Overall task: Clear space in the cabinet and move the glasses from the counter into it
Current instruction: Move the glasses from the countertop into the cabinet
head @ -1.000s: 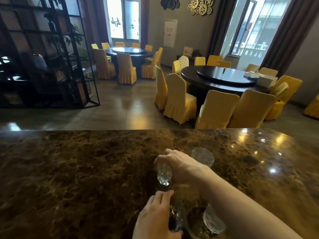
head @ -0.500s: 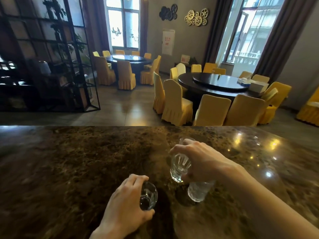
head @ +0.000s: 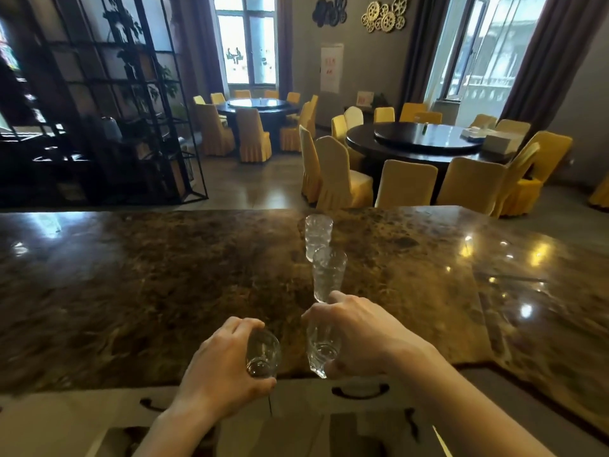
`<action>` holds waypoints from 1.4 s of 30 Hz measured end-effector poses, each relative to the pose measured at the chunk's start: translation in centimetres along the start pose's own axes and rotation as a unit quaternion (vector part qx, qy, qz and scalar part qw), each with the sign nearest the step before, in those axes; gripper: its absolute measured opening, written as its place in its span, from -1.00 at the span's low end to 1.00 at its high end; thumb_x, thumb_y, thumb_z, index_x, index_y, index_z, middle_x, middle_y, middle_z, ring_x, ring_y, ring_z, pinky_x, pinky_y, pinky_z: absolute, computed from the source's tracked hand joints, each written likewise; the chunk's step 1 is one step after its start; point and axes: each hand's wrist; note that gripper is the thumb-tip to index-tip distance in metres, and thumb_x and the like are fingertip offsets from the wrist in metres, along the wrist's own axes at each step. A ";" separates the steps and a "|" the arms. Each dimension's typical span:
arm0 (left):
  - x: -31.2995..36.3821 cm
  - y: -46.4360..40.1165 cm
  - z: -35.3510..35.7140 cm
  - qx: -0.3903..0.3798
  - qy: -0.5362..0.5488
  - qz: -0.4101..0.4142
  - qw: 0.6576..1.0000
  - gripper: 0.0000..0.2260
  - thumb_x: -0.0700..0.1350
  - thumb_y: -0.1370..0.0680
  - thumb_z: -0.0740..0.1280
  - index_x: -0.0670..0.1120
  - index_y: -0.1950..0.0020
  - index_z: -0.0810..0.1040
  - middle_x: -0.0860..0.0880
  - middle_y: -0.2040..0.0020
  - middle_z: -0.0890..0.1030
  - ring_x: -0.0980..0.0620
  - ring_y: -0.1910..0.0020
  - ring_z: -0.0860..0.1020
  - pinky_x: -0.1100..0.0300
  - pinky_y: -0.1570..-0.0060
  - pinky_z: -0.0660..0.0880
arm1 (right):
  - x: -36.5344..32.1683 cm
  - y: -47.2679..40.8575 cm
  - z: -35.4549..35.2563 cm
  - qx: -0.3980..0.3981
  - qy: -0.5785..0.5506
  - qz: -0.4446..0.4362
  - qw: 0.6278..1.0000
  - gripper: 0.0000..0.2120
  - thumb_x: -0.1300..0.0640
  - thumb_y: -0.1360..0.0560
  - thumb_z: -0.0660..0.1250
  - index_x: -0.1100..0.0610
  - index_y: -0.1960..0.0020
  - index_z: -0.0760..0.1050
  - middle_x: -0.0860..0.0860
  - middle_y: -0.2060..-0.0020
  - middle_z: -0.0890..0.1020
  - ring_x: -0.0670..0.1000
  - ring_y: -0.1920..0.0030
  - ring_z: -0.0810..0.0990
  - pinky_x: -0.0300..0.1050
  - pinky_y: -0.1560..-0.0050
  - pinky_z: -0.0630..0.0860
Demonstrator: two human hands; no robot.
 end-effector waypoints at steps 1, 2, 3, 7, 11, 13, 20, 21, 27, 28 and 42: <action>0.3 0.6 0.0 -0.003 -0.001 -0.001 1.000 -0.18 0.31 -0.18 0.56 0.19 -0.37 0.38 0.31 -0.21 0.41 0.21 -0.14 0.49 0.26 -0.14 0.49 | -0.1 0.7 0.5 -0.004 0.001 0.003 1.000 -0.22 -0.14 -0.24 0.61 -0.23 -0.39 0.36 -0.09 -0.14 0.46 0.01 -0.08 0.53 -0.04 -0.04 0.57; 0.6 1.2 0.0 -0.003 0.001 -0.003 1.000 -0.18 0.31 -0.18 0.56 0.20 -0.38 0.37 0.31 -0.21 0.41 0.21 -0.15 0.49 0.25 -0.16 0.49 | -0.2 1.3 0.9 -0.008 0.002 0.005 1.000 -0.22 -0.14 -0.24 0.60 -0.22 -0.39 0.37 -0.09 -0.14 0.46 0.01 -0.09 0.54 -0.03 -0.05 0.58; 0.8 1.6 0.0 -0.004 0.002 -0.003 1.000 -0.18 0.31 -0.19 0.57 0.19 -0.38 0.37 0.30 -0.23 0.41 0.21 -0.16 0.48 0.23 -0.17 0.49 | -0.4 1.8 1.4 -0.014 0.002 0.009 1.000 -0.22 -0.15 -0.24 0.60 -0.21 -0.39 0.36 -0.08 -0.13 0.46 0.01 -0.09 0.53 -0.02 -0.06 0.57; 0.9 2.5 0.2 -0.023 -0.004 0.002 1.000 -0.18 0.29 -0.22 0.57 0.16 -0.42 0.36 0.24 -0.28 0.42 0.19 -0.21 0.47 0.20 -0.22 0.48 | -0.8 2.8 2.9 -0.027 0.011 0.030 0.999 -0.20 -0.16 -0.25 0.61 -0.20 -0.41 0.34 -0.07 -0.09 0.46 0.02 -0.07 0.51 -0.01 -0.05 0.57; 0.3 2.8 0.1 -0.025 0.004 0.007 1.000 -0.17 0.27 -0.24 0.57 0.14 -0.43 0.35 0.23 -0.29 0.41 0.19 -0.21 0.46 0.21 -0.21 0.48 | -1.2 2.7 3.8 -0.033 0.017 0.044 0.998 -0.22 -0.16 -0.25 0.60 -0.18 -0.39 0.37 -0.05 -0.10 0.46 0.03 -0.08 0.52 -0.02 -0.03 0.57; -0.5 3.0 0.1 -0.024 0.011 0.010 1.000 -0.18 0.27 -0.24 0.57 0.15 -0.43 0.35 0.23 -0.28 0.41 0.20 -0.21 0.46 0.21 -0.21 0.49 | -1.7 2.3 4.3 -0.033 0.019 0.045 0.998 -0.23 -0.15 -0.26 0.60 -0.18 -0.39 0.36 -0.05 -0.10 0.46 0.02 -0.08 0.51 -0.07 0.01 0.55; -6.0 5.1 2.8 -0.061 0.034 0.004 0.998 -0.20 0.28 -0.25 0.55 0.21 -0.42 0.31 0.29 -0.28 0.37 0.23 -0.24 0.41 0.21 -0.28 0.44 | -4.8 0.1 9.6 -0.055 0.001 0.048 0.997 -0.23 -0.12 -0.27 0.58 -0.20 -0.40 0.32 -0.07 -0.10 0.43 -0.01 -0.03 0.41 -0.16 0.10 0.43; -7.1 5.6 3.7 -0.069 0.040 0.000 0.997 -0.21 0.28 -0.26 0.55 0.23 -0.41 0.30 0.31 -0.27 0.36 0.24 -0.24 0.40 0.20 -0.29 0.43 | -5.4 -0.3 11.0 -0.064 -0.005 0.049 0.997 -0.23 -0.12 -0.28 0.57 -0.19 -0.40 0.31 -0.07 -0.11 0.42 0.00 -0.05 0.43 -0.15 0.10 0.44; -14.3 8.2 11.1 -0.129 0.075 -0.042 0.988 -0.21 0.20 -0.27 0.57 0.28 -0.40 0.25 0.31 -0.30 0.35 0.20 -0.25 0.43 0.18 -0.26 0.45 | -7.7 -1.8 20.8 -0.124 -0.042 0.075 0.988 -0.27 -0.14 -0.34 0.53 -0.17 -0.39 0.23 0.03 -0.29 0.40 0.14 -0.25 0.43 0.04 -0.13 0.54; -15.5 8.6 12.6 -0.144 0.080 -0.051 0.985 -0.20 0.21 -0.27 0.56 0.28 -0.41 0.23 0.29 -0.33 0.32 0.17 -0.27 0.42 0.14 -0.27 0.44 | -7.8 -2.0 22.7 -0.138 -0.046 0.083 0.986 -0.27 -0.13 -0.36 0.52 -0.17 -0.40 0.21 0.05 -0.36 0.37 0.17 -0.32 0.40 0.08 -0.18 0.53; -26.6 10.4 36.1 -0.192 0.044 -0.105 0.975 -0.19 0.18 -0.34 0.50 0.23 -0.47 0.13 0.20 -0.40 0.20 0.09 -0.36 0.29 0.19 -0.29 0.33 | -3.2 -5.5 49.7 -0.164 -0.035 0.102 0.981 -0.31 -0.08 -0.41 0.49 -0.10 -0.40 0.20 0.04 -0.25 0.38 0.19 -0.19 0.48 -0.02 0.14 0.42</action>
Point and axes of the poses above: each hand's wrist, its own y-axis away from the middle knuckle, its own z-axis out of the palm, x = y × z
